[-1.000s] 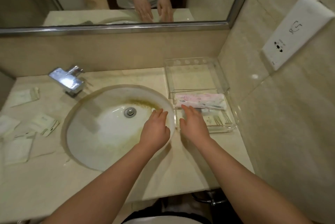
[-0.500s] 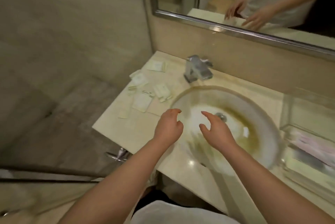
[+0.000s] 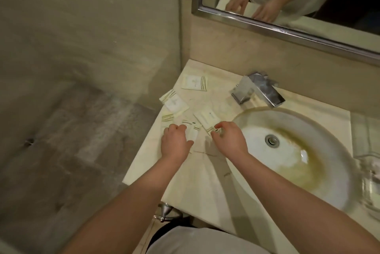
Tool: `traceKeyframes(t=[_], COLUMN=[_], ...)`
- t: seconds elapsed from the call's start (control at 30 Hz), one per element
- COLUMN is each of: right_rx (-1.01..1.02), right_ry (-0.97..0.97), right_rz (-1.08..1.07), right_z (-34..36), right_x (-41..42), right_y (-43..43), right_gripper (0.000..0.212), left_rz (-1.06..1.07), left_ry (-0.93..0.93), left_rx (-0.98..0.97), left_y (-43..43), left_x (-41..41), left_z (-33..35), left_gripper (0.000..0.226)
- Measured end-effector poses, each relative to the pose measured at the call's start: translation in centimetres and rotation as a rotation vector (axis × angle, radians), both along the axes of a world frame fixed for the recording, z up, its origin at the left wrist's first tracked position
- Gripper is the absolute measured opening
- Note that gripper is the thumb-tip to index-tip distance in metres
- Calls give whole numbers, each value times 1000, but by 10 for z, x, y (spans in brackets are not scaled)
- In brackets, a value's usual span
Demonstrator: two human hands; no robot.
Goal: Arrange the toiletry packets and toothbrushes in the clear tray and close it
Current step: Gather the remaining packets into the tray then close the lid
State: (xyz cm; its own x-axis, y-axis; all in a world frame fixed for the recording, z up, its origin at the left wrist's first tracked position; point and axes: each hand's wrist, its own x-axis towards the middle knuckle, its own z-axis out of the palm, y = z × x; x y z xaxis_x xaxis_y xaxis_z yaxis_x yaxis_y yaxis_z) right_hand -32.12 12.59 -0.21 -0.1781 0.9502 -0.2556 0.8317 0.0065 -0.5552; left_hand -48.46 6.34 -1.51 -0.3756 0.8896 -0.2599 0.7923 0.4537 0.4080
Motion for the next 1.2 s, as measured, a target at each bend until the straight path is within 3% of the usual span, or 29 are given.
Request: traceKeyframes(t=[0.37,0.57,0.7,0.8,0.9,1.0,1.07,1.2], right_rx=[35,98,5,-8,86,-42,-90,4], right_ry=[-106,-223,-172,-161,20,640,901,1016], right_rz=[-70,-60,-112,-145,-201,-503,-623,-665], right_z=[-11,-21,-23,-23,-16,8,22,37], right_x=[-26,-32,-35,-33,-19,-2,20,67], right_y=[20,23,32,35,29,13,0,-28], right_gripper=[42,52,64,46,20,21,23,15], left_rz=[16,-8,-22,73,157,141,115,86], left_ry=[84,51,-79,-338,-604,-771,-853,-889], left_rx=[-40,-23,90,267,360,387,403,401], left_y=[13,11,4,-4,-10,-9,-7,-5], left_x=[5,1,-12,-22,-26,-20,-6,35], left_z=[-5,-2,-1,1,19,35,44,61], left_gripper=[74,35,15,33,39,46,55,57])
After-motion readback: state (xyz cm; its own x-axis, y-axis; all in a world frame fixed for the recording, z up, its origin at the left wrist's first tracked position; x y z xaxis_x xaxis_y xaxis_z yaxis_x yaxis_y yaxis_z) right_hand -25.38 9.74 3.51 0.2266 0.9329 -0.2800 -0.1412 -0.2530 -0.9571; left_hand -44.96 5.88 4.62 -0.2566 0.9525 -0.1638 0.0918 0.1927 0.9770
